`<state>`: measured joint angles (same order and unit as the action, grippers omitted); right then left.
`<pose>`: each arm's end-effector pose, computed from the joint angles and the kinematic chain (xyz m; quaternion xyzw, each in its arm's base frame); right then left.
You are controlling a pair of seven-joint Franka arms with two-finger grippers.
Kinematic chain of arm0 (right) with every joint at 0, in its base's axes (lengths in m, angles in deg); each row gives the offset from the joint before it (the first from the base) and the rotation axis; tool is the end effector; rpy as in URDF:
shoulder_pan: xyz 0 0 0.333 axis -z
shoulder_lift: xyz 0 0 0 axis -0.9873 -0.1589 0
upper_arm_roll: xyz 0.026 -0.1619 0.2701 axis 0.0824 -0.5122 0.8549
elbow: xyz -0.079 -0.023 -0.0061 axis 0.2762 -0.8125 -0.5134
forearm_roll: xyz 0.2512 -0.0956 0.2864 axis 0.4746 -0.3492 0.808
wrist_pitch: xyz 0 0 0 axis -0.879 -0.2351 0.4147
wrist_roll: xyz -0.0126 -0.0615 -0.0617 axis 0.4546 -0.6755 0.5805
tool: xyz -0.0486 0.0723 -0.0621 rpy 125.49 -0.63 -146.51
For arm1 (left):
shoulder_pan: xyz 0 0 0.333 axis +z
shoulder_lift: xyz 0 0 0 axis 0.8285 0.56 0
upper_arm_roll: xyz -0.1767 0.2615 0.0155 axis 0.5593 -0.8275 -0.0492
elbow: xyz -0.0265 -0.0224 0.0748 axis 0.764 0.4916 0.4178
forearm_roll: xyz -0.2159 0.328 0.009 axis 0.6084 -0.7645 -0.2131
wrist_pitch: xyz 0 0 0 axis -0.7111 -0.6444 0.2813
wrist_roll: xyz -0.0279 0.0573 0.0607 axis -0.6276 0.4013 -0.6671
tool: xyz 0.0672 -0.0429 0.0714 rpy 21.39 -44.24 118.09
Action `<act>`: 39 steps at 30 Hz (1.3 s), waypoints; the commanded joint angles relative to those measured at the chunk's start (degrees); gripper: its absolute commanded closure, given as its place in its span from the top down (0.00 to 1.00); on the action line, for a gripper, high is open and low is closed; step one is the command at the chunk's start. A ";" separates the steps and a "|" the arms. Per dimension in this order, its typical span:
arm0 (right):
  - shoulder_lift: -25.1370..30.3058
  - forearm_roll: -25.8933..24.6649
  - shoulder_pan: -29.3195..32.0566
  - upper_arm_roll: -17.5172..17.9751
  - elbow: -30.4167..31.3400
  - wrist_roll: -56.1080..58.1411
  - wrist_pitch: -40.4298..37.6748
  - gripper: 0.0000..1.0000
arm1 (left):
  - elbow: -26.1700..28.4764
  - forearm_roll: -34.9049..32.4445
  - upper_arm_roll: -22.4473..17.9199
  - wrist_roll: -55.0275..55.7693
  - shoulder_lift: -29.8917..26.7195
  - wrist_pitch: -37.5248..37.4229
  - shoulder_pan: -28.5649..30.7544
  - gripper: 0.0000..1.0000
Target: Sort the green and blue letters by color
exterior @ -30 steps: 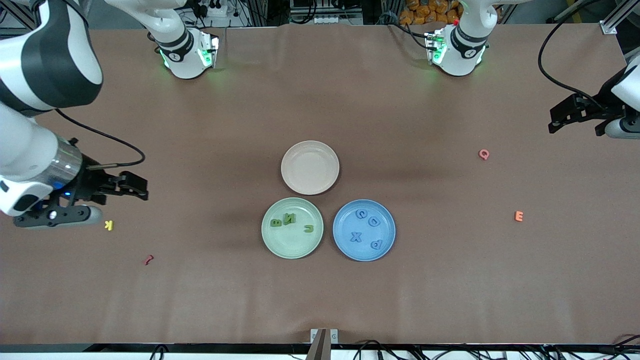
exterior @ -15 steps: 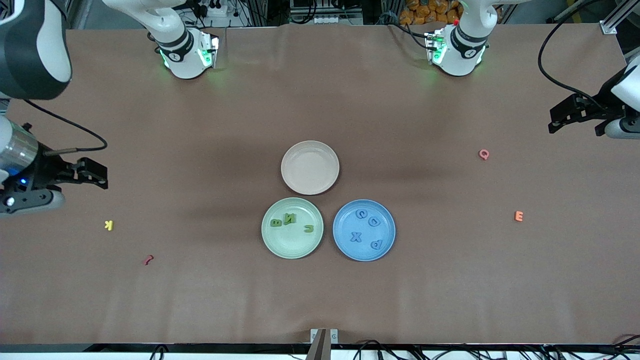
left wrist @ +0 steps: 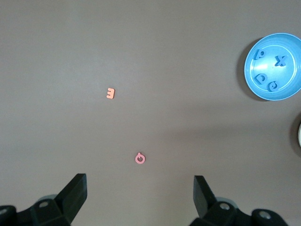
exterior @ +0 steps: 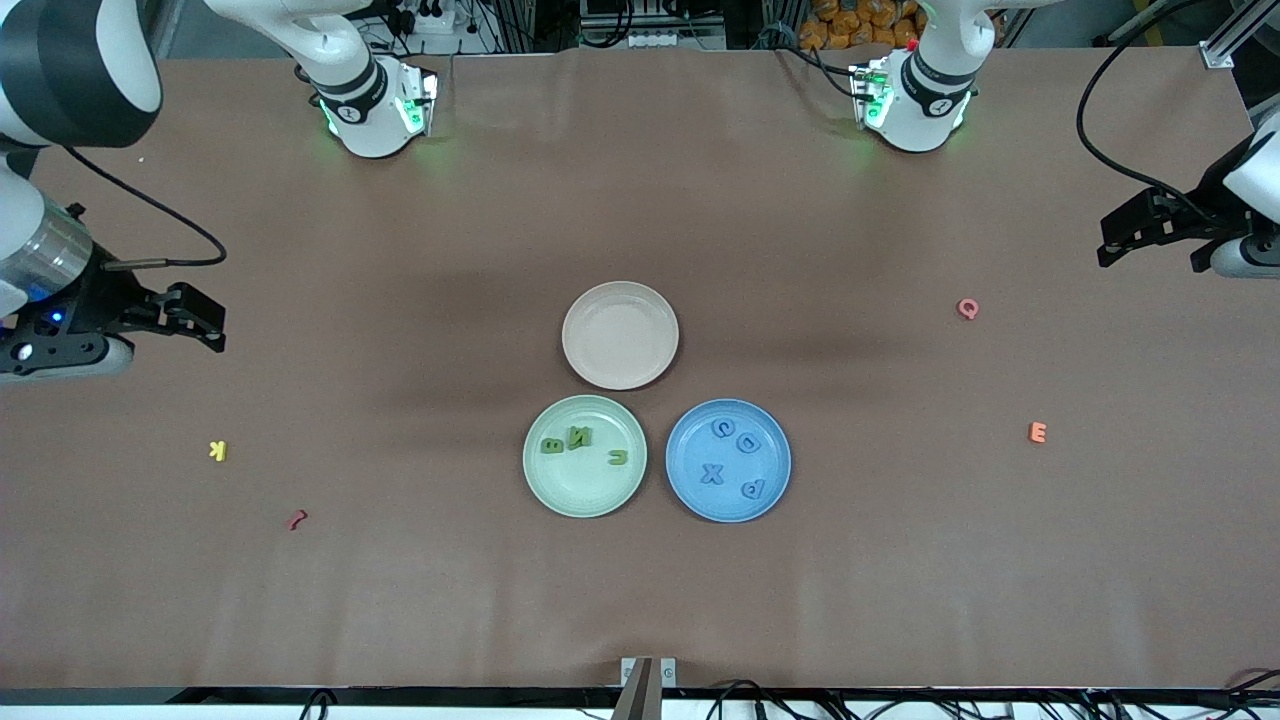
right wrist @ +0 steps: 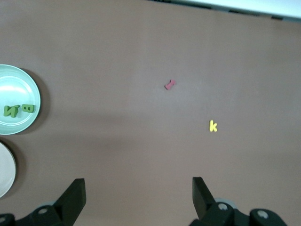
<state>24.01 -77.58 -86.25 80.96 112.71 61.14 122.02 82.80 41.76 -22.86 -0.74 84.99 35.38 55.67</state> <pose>0.6049 0.0445 0.5821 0.9978 0.0520 0.0337 0.0252 0.5456 -0.0201 0.6220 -0.9992 0.0397 -0.0103 0.0032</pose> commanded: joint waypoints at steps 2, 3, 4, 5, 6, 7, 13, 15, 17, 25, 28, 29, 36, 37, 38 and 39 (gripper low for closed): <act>4.51 0.99 -0.23 -0.09 5.64 -2.31 0.35 1.00 | 0.34 -0.50 0.25 -1.21 -0.36 0.38 0.28 1.00; 4.86 1.08 -0.14 -0.09 6.17 -2.31 0.61 1.00 | 0.34 -0.50 0.16 -1.21 -0.36 0.38 0.28 1.00; 5.21 1.08 -0.14 -0.09 6.87 -2.31 0.88 1.00 | 0.34 -0.50 0.16 -1.21 -0.36 0.38 0.28 1.00; 5.39 1.08 -0.14 -0.09 7.23 -2.31 1.05 1.00 | 0.34 -0.50 0.16 -1.21 -0.36 0.38 0.36 1.00; 5.66 1.08 -0.14 -0.09 7.75 -2.31 1.14 1.00 | 0.34 -0.50 0.16 -1.21 -0.36 0.38 0.36 1.00; 5.74 1.08 -0.14 -0.09 8.02 -2.31 1.14 1.00 | 0.34 -0.50 0.25 -1.21 -0.36 0.38 0.36 1.00; 5.66 0.99 -0.05 -0.36 7.50 -2.31 0.44 1.00 | 0.34 -0.50 0.16 -1.21 -0.36 0.38 0.36 1.00; 5.48 0.99 -0.14 -0.36 7.49 -2.31 0.70 1.00 | 0.34 -0.50 0.16 -1.21 -0.36 0.38 0.36 1.00; 5.39 0.99 -0.14 -0.36 7.49 -2.31 0.70 1.00 | 0.43 -0.50 0.25 -1.21 -0.36 0.38 0.36 1.00; 5.66 0.99 -0.23 -0.18 7.23 -2.31 0.27 1.00 | 0.34 -0.50 0.16 -1.21 -0.36 0.38 0.36 1.00; 5.75 0.99 -0.23 -0.09 6.97 -2.31 -0.35 1.00 | 0.34 -0.50 0.16 -1.21 -0.36 0.38 0.28 1.00; 5.75 0.99 -0.23 -0.09 6.53 -2.31 -0.79 1.00 | 0.34 -0.50 0.16 -1.21 -0.36 0.38 0.28 1.00; 5.83 1.08 -0.23 -0.09 4.60 -2.31 -3.51 1.00 | 0.34 -0.50 0.16 -1.21 -0.45 0.38 0.28 1.00; 5.83 1.08 -0.23 -0.09 4.25 -2.31 -4.04 1.00 | 0.34 -0.50 0.25 -1.21 -0.36 0.38 0.19 1.00; 5.83 1.08 -0.23 -0.09 3.72 -2.39 -4.83 1.00 | 0.34 -0.50 0.25 -1.21 -0.45 0.38 0.19 1.00; 5.83 1.08 -0.23 -0.09 3.11 -2.40 -5.62 1.00 | 0.34 -0.50 0.16 -1.12 -0.45 0.38 0.19 1.00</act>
<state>28.83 -77.57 -86.34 80.89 117.61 59.60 119.60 82.82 41.76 -22.86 -0.74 85.00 35.38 55.73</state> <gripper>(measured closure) 0.000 0.000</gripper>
